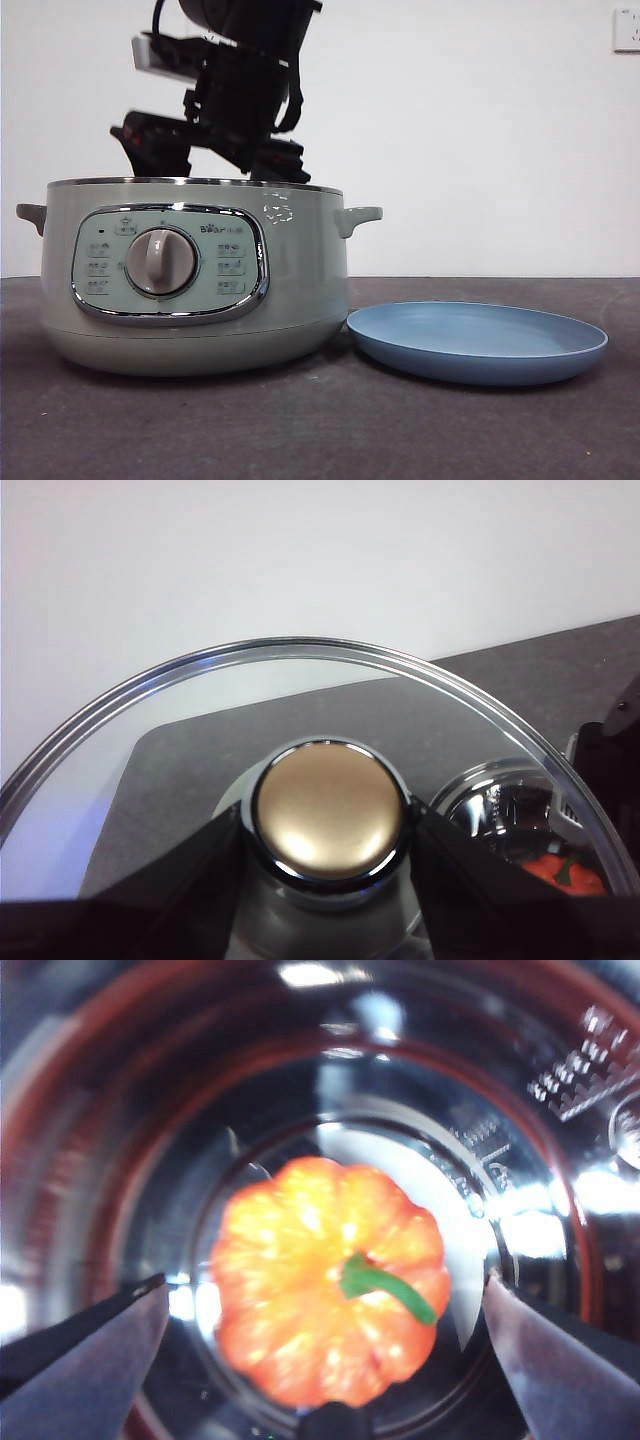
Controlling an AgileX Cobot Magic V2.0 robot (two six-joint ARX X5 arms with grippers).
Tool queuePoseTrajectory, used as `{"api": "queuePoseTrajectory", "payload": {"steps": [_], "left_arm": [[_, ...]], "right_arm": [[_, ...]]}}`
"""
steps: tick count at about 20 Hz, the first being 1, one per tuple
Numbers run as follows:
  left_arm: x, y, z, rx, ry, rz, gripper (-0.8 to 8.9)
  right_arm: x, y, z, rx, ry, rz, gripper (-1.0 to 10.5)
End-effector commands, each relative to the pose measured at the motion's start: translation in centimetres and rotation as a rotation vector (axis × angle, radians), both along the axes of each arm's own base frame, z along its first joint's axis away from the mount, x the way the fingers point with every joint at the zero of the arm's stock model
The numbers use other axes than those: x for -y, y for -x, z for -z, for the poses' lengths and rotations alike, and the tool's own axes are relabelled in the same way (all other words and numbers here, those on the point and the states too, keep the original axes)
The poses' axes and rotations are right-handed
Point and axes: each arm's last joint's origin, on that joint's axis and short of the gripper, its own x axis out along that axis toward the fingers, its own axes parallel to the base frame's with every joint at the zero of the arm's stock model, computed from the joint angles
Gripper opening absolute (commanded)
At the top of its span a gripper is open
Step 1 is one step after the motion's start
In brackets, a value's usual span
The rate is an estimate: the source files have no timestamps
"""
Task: Take the pumpkin out from the steamer,put the pumpkin in the blue plate,close the lid
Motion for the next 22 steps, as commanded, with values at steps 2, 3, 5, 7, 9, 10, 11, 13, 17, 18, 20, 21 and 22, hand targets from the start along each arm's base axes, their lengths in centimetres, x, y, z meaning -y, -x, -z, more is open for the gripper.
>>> {"api": "queuePoseTrajectory", "payload": {"steps": [2, 3, 5, 7, 9, 10, 11, 13, 17, 18, 20, 21, 22], "left_arm": [[-0.2, 0.5, -0.7, 0.051, 0.013, -0.003, -0.09], [-0.2, 0.5, -0.7, 0.048, 0.012, -0.003, -0.09], [-0.2, 0.5, -0.6, 0.043, 0.01, -0.003, -0.09], [-0.2, 0.5, -0.6, 0.041, 0.009, -0.003, -0.09], [-0.2, 0.5, -0.6, 0.041, 0.009, -0.001, -0.09], [-0.2, 0.5, -0.6, 0.041, 0.009, 0.0, -0.09], [-0.2, 0.5, -0.6, 0.041, 0.01, 0.0, -0.09], [-0.2, 0.3, -0.6, 0.038, 0.01, 0.004, -0.09], [0.6, -0.8, -0.6, 0.026, 0.023, 0.076, -0.09], [0.6, -0.8, -0.7, 0.032, 0.026, 0.079, -0.09], [0.9, -1.5, -0.6, 0.027, 0.025, 0.082, -0.09], [1.1, -1.8, -0.6, 0.019, 0.024, 0.094, -0.09], [1.3, -2.1, -0.5, 0.012, 0.025, 0.108, -0.09]], "right_arm": [[-0.6, -0.5, 1.4, -0.003, 0.004, -0.011, 5.4], [-0.5, -0.6, 1.5, -0.005, 0.005, -0.007, 5.3], [-0.5, -0.7, 1.6, -0.005, 0.005, -0.004, 4.0], [-0.4, -0.7, 1.6, -0.005, 0.006, -0.004, 0.1], [-0.4, -0.7, 1.4, -0.003, 0.003, -0.003, -0.1], [-0.3, -0.6, 1.0, 0.001, 0.001, 0.001, -0.1], [0.1, -0.4, 0.1, 0.006, -0.002, 0.003, -0.1], [1.3, 0.4, -2.4, 0.015, -0.008, 0.01, -0.1], [7.5, 2.0, -9.0, 0.001, 0.002, 0.089, -0.1], [9.3, 2.4, -10.3, -0.017, 0.003, 0.139, -0.1], [13.4, 2.9, -12.3, -0.07, 0.014, 0.265, -0.1], [15.1, 2.9, -12.7, -0.106, 0.023, 0.338, -0.1], [16.2, 2.9, -12.8, -0.132, 0.034, 0.387, -0.1]]}}
